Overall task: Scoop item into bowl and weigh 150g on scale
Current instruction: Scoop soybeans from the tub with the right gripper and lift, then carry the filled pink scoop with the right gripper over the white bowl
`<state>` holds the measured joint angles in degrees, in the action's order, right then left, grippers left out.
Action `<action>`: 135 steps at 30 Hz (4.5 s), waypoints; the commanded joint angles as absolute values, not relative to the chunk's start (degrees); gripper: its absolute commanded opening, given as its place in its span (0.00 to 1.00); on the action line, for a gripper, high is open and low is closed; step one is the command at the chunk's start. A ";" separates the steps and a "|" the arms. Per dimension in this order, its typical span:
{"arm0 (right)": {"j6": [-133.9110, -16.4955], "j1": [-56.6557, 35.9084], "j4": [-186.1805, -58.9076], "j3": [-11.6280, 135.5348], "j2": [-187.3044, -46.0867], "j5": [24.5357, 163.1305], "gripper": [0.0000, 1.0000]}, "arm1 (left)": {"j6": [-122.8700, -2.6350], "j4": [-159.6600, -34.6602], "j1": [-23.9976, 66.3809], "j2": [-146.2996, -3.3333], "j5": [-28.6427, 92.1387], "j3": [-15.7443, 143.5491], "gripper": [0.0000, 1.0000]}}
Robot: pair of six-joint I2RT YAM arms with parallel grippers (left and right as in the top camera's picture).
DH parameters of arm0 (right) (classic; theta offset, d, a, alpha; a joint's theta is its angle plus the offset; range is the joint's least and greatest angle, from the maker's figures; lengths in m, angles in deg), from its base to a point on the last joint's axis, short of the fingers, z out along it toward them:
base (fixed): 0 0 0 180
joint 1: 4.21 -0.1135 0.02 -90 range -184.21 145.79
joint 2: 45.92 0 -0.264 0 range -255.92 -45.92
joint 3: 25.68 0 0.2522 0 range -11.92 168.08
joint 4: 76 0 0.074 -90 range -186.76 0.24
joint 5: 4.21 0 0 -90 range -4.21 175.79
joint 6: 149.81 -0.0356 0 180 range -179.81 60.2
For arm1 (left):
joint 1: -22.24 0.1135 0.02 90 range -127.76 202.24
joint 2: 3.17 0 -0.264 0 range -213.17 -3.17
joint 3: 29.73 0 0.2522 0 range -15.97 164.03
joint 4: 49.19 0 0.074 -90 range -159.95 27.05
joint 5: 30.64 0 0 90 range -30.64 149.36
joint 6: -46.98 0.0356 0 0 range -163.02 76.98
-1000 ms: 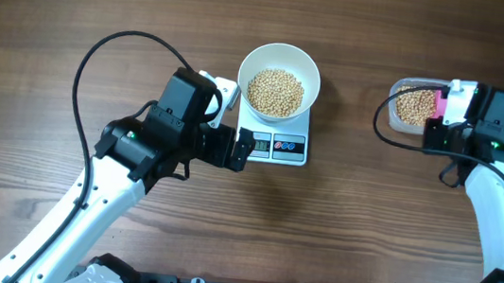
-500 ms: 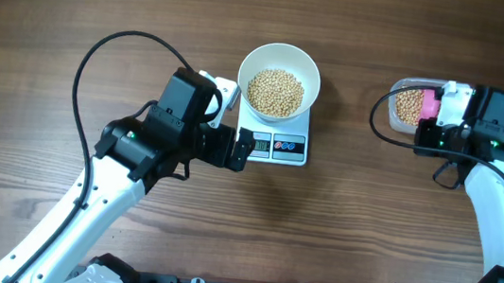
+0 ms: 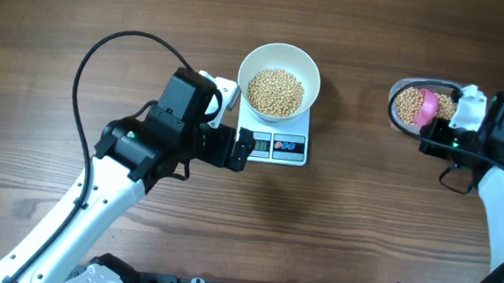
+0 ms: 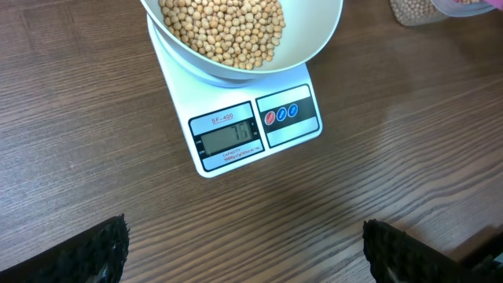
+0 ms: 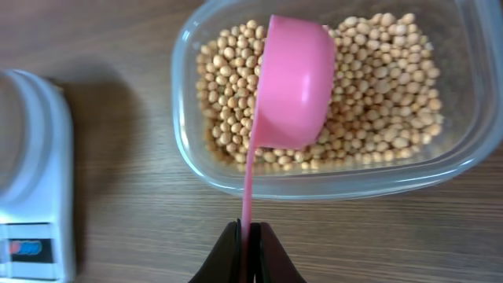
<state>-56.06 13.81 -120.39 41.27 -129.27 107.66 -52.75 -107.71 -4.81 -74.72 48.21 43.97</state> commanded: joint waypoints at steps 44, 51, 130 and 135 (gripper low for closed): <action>-73.54 39.06 -124.57 41.72 -130.00 156.88 0.04 | -51.86 -107.55 -4.98 -74.19 47.90 44.03 1.00; -73.56 39.03 -126.73 41.72 -130.00 163.35 0.04 | -51.86 -107.55 -4.98 -74.19 47.90 44.03 1.00; -107.40 -6.80 -84.22 41.72 -134.87 148.40 0.04 | -51.86 -107.55 -4.98 -74.19 47.90 44.03 1.00; -100.73 -8.53 -84.55 41.72 -134.87 144.44 0.04 | -51.86 -107.55 -4.98 -74.19 47.90 44.03 1.00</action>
<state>-107.01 -7.52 -84.81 41.09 -134.17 147.42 -52.75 -107.68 -4.81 -74.72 48.21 43.97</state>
